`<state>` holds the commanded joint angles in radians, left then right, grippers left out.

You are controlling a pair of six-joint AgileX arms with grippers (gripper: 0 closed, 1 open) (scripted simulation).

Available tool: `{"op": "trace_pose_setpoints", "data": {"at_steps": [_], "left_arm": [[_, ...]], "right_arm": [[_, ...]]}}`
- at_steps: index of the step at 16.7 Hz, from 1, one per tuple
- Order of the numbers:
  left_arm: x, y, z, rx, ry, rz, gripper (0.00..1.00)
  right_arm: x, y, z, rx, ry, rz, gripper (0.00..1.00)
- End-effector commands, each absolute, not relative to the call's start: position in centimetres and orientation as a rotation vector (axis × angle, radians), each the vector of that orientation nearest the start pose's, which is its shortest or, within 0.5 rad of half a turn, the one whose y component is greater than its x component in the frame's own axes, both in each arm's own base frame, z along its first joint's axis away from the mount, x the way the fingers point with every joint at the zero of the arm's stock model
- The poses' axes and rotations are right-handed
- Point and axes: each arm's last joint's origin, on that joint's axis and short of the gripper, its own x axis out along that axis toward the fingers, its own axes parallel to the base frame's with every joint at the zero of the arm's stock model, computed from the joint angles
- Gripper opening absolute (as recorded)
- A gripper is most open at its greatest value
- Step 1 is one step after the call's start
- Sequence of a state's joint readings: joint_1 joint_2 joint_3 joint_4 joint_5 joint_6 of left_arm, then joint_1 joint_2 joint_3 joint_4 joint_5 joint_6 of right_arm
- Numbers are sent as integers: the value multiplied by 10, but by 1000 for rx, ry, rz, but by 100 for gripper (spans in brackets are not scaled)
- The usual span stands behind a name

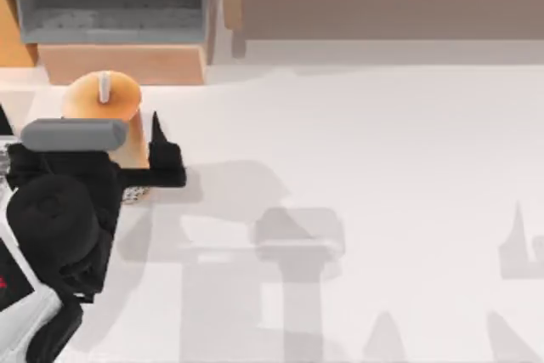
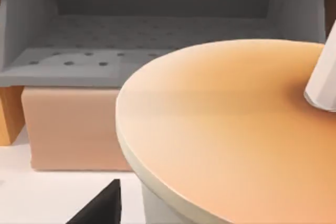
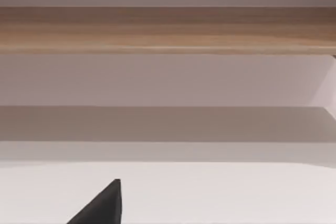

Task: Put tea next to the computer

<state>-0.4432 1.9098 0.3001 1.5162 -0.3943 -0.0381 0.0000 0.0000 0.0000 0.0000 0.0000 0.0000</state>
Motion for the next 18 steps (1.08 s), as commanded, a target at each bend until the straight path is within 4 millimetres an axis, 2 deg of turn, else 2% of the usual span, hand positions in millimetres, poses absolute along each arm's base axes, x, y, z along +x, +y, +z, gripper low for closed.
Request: {"op": "trace_pose_setpoints", "data": {"at_steps": [5, 18], "left_arm": [[244, -98, 89, -9, 101, -27, 100], [244, -98, 89, -9, 101, -27, 2]], "right_arm": [[106, -1, 160, 0, 0, 0, 100], [106, -1, 160, 0, 0, 0, 100]]}}
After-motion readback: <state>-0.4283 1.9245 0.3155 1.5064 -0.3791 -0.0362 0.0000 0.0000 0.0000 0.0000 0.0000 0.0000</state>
